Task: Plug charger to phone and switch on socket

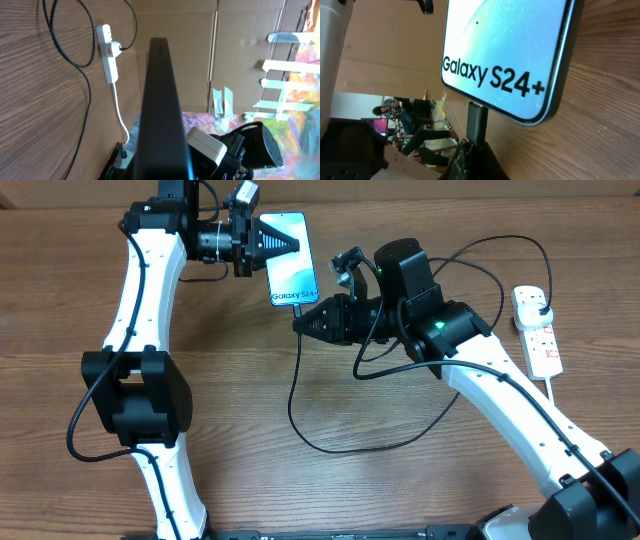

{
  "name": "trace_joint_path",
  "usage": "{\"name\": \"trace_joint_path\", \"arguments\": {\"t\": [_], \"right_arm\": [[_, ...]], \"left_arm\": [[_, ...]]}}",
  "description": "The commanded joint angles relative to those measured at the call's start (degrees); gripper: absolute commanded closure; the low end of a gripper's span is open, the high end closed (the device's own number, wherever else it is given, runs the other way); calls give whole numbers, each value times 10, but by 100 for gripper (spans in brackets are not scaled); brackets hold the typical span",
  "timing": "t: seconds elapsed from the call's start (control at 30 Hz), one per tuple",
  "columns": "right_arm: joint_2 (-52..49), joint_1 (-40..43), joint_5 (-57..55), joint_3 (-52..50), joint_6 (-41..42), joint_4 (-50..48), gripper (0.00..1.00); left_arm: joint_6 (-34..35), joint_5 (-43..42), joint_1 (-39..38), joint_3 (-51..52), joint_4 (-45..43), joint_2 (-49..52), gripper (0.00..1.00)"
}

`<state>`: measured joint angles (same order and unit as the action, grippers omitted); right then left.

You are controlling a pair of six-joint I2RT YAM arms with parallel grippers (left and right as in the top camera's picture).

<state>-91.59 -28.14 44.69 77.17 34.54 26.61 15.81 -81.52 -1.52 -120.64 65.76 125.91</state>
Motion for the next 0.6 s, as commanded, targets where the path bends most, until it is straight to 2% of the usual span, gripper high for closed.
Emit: {"name": "trace_joint_path", "arguments": {"t": [0.0, 0.57], "right_arm": [[16, 17, -42, 5, 2, -17, 96], [16, 17, -39, 5, 2, -11, 96]], "left_arm": [[-41, -40, -15, -11, 20, -8, 96], [-54, -40, -15, -11, 34, -8, 96]]}}
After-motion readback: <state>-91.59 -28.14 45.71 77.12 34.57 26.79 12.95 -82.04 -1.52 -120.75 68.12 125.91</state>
